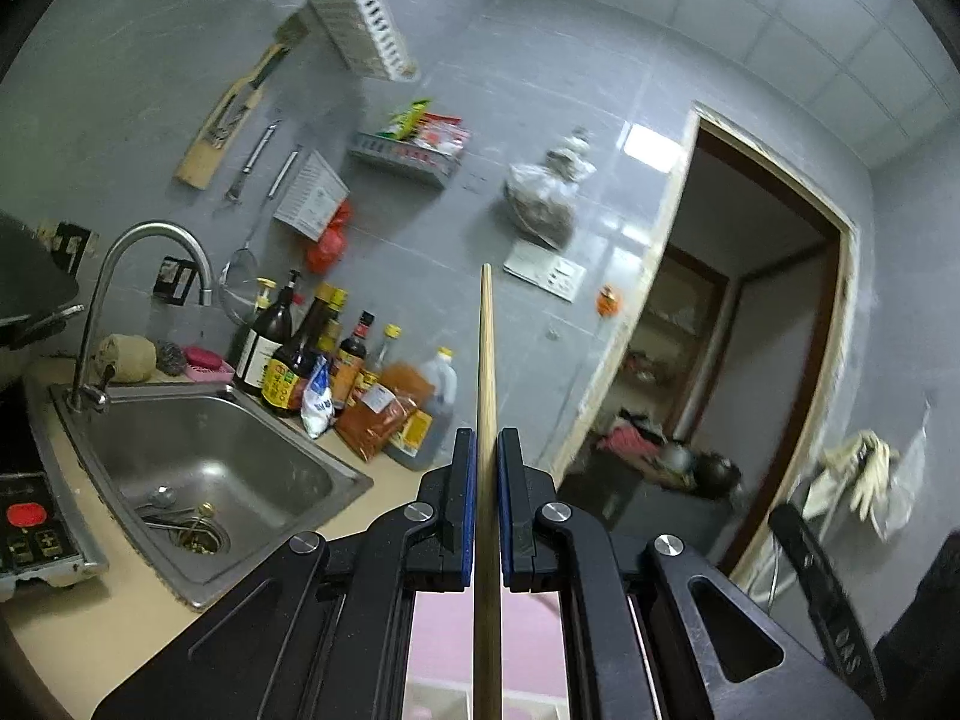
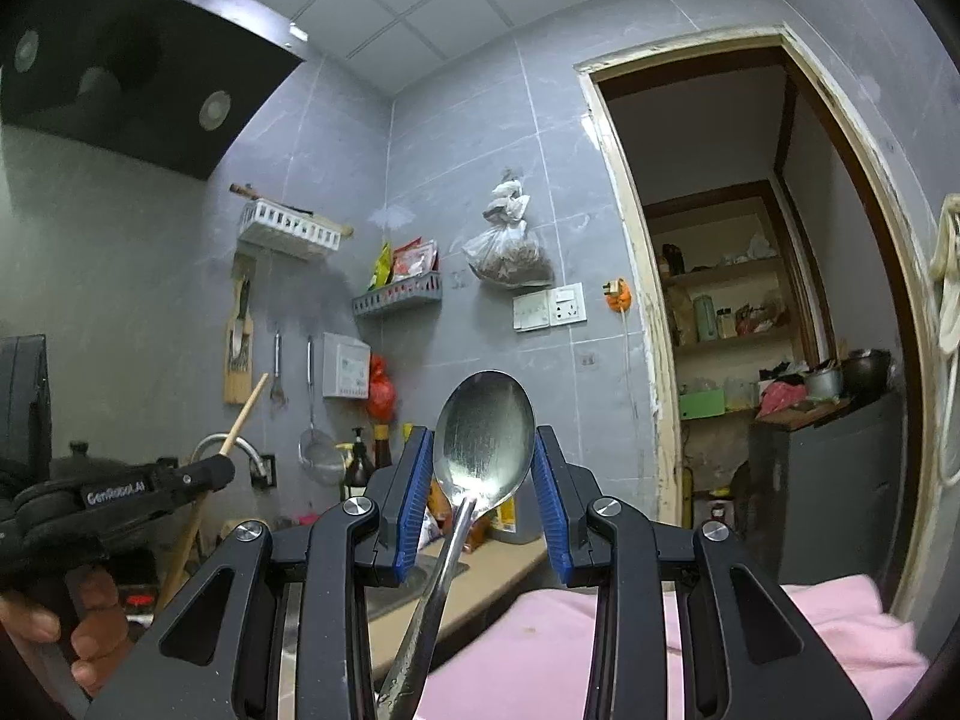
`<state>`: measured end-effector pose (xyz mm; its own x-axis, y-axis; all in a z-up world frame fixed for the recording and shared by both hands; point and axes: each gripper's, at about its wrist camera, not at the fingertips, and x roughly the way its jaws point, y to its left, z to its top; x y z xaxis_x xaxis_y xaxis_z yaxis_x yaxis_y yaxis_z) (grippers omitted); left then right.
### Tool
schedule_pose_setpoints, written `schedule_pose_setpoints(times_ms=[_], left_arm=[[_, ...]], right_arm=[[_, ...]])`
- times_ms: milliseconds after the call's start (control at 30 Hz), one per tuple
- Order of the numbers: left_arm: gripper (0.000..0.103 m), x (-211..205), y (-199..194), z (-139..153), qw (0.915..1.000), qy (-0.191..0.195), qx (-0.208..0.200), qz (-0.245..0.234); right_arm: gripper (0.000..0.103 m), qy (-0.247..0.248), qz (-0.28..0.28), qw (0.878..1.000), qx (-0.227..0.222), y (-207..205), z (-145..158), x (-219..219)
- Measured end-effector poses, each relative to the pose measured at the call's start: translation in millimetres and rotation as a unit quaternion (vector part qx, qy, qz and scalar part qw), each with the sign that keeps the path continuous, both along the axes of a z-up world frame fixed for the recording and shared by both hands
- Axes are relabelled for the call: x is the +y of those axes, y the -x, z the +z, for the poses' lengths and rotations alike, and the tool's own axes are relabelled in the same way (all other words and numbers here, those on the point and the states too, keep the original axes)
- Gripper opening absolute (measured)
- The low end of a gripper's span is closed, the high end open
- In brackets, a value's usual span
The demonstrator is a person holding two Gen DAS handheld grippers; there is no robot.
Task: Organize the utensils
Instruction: 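Lift the chopstick with the left tool while the right tool carries the spoon to the caddy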
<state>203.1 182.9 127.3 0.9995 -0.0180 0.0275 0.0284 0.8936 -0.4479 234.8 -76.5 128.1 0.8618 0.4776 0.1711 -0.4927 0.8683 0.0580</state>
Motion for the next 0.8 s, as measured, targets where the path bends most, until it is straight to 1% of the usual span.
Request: schedule_pose_setpoints(times_ms=[133, 300, 533, 700, 800], left_arm=[[0.004, 8, -2, -3, 0.9996, 0.018, -0.013, 0.019], [0.004, 12, -2, -12, 0.998, 0.04, -0.022, 0.045], [0.004, 10, 3, -25, 0.9966, 0.046, -0.031, 0.062], [0.004, 12, 3, -28, 0.9957, 0.056, -0.033, 0.066], [0.004, 13, 1, -29, 0.9953, 0.054, -0.034, 0.073]], right_arm=[[0.031, -0.015, 0.003, 1.0, 0.006, -9, -10, 2], [0.031, -0.017, -0.001, 1.0, 0.009, -14, -20, 8], [0.031, 0.009, -0.016, 1.0, 0.01, -14, -36, 20], [0.031, 0.019, -0.015, 1.0, 0.015, -13, -49, 25], [0.031, 0.026, -0.014, 0.999, 0.019, -13, -54, 26]])
